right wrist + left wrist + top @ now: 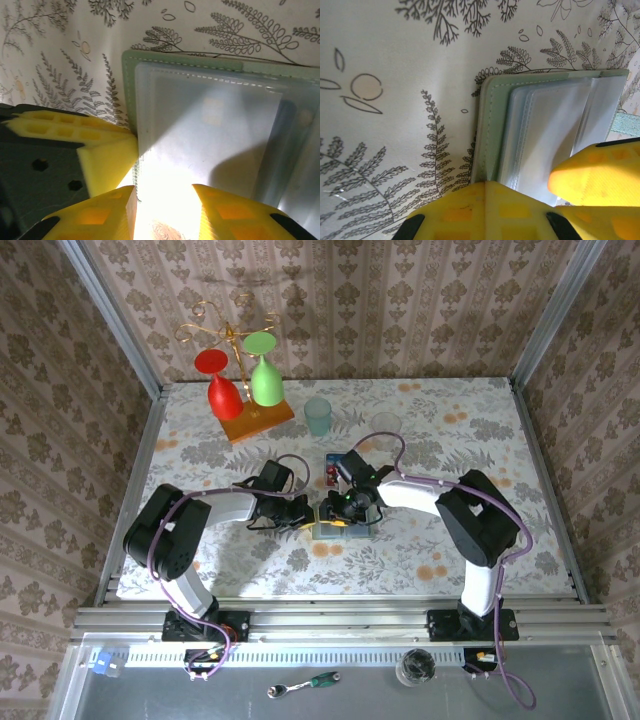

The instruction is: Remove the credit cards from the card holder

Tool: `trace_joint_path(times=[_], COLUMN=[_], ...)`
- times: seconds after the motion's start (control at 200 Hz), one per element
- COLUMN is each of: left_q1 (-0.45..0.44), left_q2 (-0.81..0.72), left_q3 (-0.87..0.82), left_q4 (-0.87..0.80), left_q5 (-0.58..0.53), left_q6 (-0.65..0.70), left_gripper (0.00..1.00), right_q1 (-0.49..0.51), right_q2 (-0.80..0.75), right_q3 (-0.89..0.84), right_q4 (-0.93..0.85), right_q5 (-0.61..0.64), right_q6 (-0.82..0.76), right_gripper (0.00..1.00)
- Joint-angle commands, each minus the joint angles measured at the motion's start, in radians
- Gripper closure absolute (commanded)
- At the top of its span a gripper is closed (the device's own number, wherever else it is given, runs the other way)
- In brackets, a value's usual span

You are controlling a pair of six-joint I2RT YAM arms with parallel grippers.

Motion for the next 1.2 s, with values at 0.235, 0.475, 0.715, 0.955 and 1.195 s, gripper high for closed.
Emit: trace_joint_path(times=[0.235, 0.475, 0.715, 0.955, 1.195], left_q1=[-0.004, -0.003, -0.002, 0.001, 0.001], left_q2=[0.016, 0.019, 0.016, 0.003, -0.061], left_q3=[-0.017, -0.019, -0.021, -0.007, 0.017], left_q4=[-0.03, -0.034, -0.034, -0.038, -0.036], left_q5=[-0.013, -0.017, -0.016, -0.018, -0.019], left_q6=[0.019, 0.022, 0.022, 0.02, -0.001], left_gripper=[1.0, 1.0, 1.0, 1.0, 1.0], right_q1=[0.008, -0.01, -0.04, -0.081, -0.117], right_q2=[-0.033, -0.049, -0.067, -0.086, -0.103], right_q3=[-0.017, -0.035, -0.075, -0.138, -0.192], right_q4=[-0.081, -0.087, -0.033, 0.064, 0.148], right_q5=[0.124, 0.122, 0.041, -0.067, -0.127], right_q6=[-0.003, -0.018, -0.035, -0.052, -0.036], right_gripper=[0.64, 0.64, 0.66, 0.68, 0.7])
